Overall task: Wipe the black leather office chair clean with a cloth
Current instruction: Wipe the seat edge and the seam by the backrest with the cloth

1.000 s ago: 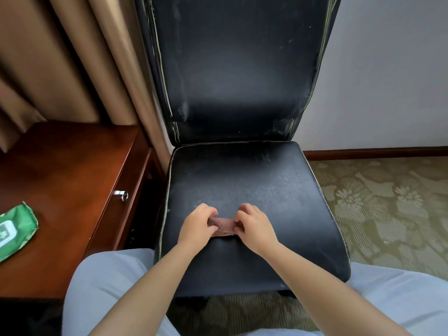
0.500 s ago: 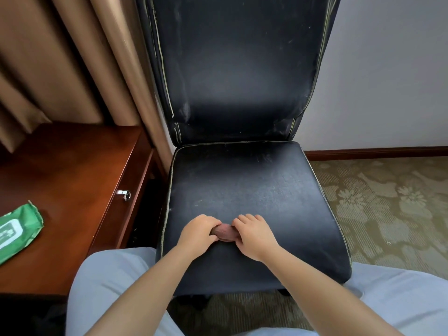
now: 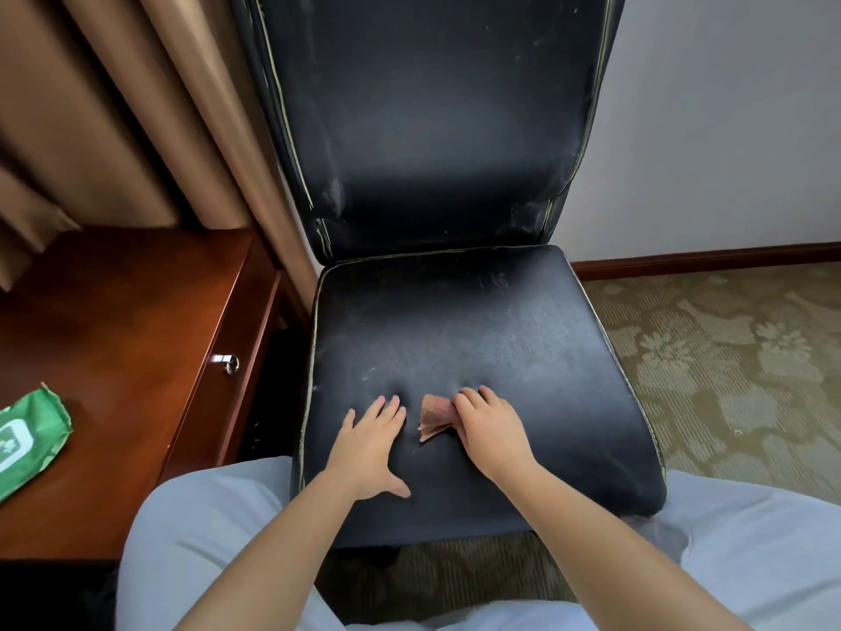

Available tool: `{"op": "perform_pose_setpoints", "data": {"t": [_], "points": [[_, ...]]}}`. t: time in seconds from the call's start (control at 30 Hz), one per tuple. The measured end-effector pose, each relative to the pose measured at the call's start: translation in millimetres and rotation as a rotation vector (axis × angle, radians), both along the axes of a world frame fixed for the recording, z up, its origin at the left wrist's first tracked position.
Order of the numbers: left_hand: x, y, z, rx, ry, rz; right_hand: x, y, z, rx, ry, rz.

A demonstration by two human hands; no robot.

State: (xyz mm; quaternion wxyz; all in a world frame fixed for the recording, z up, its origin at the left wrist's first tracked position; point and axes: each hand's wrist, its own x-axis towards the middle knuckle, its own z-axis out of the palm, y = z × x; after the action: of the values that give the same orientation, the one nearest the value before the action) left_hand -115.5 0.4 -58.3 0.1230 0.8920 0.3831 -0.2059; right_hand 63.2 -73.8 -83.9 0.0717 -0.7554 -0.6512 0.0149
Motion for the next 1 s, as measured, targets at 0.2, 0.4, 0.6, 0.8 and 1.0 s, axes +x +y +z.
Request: {"op": "perform_pose_setpoints", "data": {"t": [0.2, 0.4, 0.6, 0.8, 1.0], "points": [[9, -5, -3, 0.004, -0.023, 0.044, 19, 11, -1, 0.065, 0.041, 0.011], [23, -19, -8, -0.004, -0.072, 0.108, 38, 18, 1, 0.077, 0.011, 0.019], [46, -40, -11, 0.002, -0.108, 0.168, 49, 18, 9, 0.1, 0.038, -0.069], [65, -44, -6, -0.065, -0.078, 0.143, 57, -13, 22, -0.023, 0.267, -0.226], [58, -26, 15, -0.138, 0.043, -0.082, 51, -39, 27, -0.059, 0.357, -0.267]]}}
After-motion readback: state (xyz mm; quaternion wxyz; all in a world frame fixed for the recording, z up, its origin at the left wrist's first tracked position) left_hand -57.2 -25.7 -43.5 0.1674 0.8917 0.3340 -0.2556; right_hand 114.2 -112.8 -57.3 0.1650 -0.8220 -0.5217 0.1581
